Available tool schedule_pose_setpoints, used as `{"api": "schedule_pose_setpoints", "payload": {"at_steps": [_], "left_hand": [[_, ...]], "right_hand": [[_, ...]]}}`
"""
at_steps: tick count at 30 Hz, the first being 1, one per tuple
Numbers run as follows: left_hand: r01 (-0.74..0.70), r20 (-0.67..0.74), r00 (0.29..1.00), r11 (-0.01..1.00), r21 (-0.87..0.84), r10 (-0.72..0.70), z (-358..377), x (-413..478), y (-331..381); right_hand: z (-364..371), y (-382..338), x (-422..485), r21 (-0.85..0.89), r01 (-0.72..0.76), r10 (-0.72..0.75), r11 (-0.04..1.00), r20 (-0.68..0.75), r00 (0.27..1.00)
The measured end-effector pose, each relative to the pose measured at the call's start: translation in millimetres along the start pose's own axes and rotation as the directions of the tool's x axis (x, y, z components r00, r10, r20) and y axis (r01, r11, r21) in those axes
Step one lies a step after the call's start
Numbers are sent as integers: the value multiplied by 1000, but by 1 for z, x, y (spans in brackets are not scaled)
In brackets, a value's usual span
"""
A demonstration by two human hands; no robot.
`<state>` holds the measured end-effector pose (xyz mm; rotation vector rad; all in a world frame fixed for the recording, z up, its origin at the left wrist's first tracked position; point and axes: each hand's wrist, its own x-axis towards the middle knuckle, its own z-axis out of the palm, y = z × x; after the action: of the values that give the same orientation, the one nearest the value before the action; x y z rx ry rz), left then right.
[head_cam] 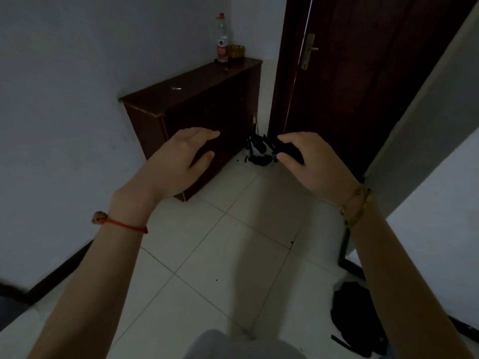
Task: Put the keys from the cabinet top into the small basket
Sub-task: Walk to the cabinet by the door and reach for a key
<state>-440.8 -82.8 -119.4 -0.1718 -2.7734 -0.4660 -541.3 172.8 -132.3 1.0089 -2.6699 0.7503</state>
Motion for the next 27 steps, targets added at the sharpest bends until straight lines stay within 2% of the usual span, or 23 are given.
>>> {"api": "schedule_pose_setpoints", "payload": {"at_steps": [15,22,27], "left_hand": [[167,13,986,986,23,-167,46,111,-96],[189,-12,982,982,9,-189,62,199,-172],[189,-12,982,981,38,-189,63,275,-229]], "right_hand": [[76,69,173,90,57,-67,994,112,991],[111,94,290,84,75,-87,994,157,984],[127,112,382,105,81,-94,991,123,988]]}}
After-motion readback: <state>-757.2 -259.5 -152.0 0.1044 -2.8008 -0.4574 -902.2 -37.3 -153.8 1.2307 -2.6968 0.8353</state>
